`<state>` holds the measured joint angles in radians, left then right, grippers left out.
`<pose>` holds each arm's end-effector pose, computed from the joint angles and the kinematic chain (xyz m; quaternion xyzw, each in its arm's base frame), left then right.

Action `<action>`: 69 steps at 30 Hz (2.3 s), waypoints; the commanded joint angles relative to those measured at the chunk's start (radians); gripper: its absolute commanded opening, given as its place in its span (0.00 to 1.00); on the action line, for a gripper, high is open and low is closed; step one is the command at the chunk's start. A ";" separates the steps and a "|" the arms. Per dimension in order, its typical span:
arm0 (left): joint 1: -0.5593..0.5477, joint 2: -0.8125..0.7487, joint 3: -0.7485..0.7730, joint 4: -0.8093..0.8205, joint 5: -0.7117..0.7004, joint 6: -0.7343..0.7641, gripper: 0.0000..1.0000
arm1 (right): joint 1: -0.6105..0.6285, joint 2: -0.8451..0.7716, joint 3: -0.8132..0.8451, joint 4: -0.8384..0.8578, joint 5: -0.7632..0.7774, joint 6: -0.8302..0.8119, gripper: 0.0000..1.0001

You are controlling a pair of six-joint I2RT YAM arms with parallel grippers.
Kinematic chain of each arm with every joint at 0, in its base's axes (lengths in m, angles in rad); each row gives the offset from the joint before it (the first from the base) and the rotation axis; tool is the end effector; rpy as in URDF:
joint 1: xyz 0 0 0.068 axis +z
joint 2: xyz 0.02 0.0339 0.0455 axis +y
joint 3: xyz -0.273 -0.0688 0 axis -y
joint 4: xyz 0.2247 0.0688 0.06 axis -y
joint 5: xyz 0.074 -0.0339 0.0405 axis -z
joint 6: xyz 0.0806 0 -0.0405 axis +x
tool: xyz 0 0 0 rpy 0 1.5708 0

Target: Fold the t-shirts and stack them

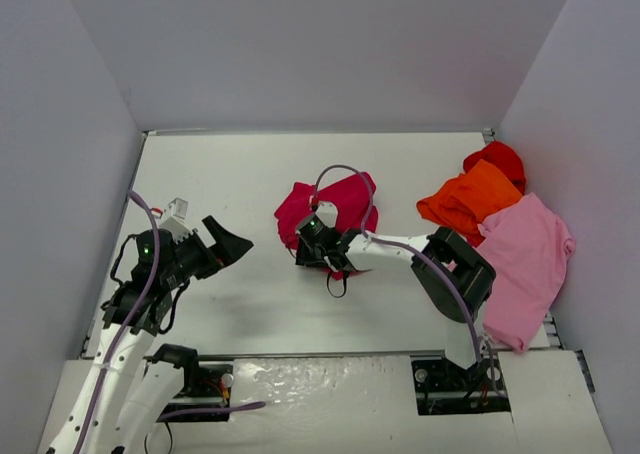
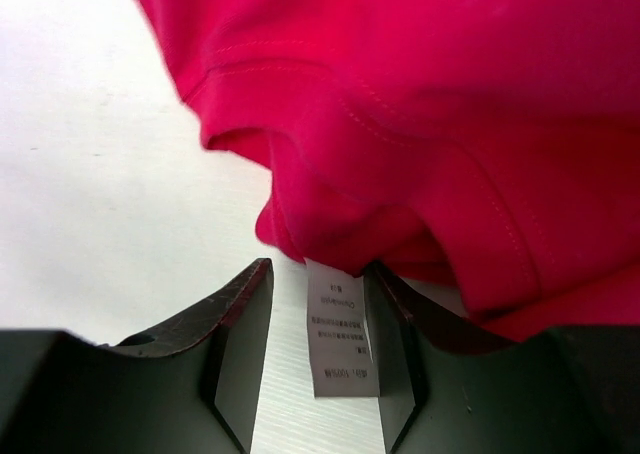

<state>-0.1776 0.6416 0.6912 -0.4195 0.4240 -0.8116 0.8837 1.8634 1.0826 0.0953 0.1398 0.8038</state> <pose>0.1518 -0.0609 0.2946 -0.1385 0.8035 -0.4150 0.4038 0.2749 0.3173 0.1620 -0.0061 0.9019 0.2773 0.3312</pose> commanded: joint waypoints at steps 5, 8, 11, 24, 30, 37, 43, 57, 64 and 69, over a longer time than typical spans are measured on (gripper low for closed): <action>-0.010 -0.019 0.055 -0.037 -0.021 0.044 0.97 | 0.036 -0.049 0.090 0.065 -0.021 -0.022 0.38; -0.010 -0.019 0.059 -0.047 -0.023 0.050 0.97 | 0.040 -0.077 0.089 0.058 -0.037 -0.009 0.38; -0.011 -0.019 0.057 -0.053 -0.025 0.055 0.97 | 0.053 -0.092 0.087 0.077 -0.039 -0.012 0.39; -0.011 -0.025 0.070 -0.081 -0.032 0.069 0.97 | 0.036 0.088 0.160 0.149 0.007 -0.101 0.39; -0.010 -0.021 0.074 -0.091 -0.032 0.076 0.97 | -0.015 0.145 0.127 0.159 -0.034 -0.081 0.37; -0.010 -0.033 0.063 -0.091 -0.048 0.077 0.97 | -0.023 -0.006 -0.020 0.096 0.049 -0.095 0.37; -0.010 -0.020 0.037 -0.047 -0.029 0.051 0.97 | -0.048 -0.153 -0.132 0.028 0.113 -0.087 0.38; -0.010 -0.030 0.030 -0.053 -0.036 0.051 0.97 | -0.106 -0.301 -0.161 -0.037 0.098 -0.146 0.40; -0.010 0.017 0.036 -0.093 -0.088 0.043 0.97 | -0.054 -0.199 -0.081 0.049 -0.002 -0.113 0.40; -0.010 0.042 0.031 -0.080 -0.084 0.042 0.97 | -0.037 -0.126 -0.054 0.086 -0.025 -0.098 0.40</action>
<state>-0.1780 0.6557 0.6910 -0.5402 0.3494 -0.7628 0.8312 1.6896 0.9785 0.1091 0.1471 0.6849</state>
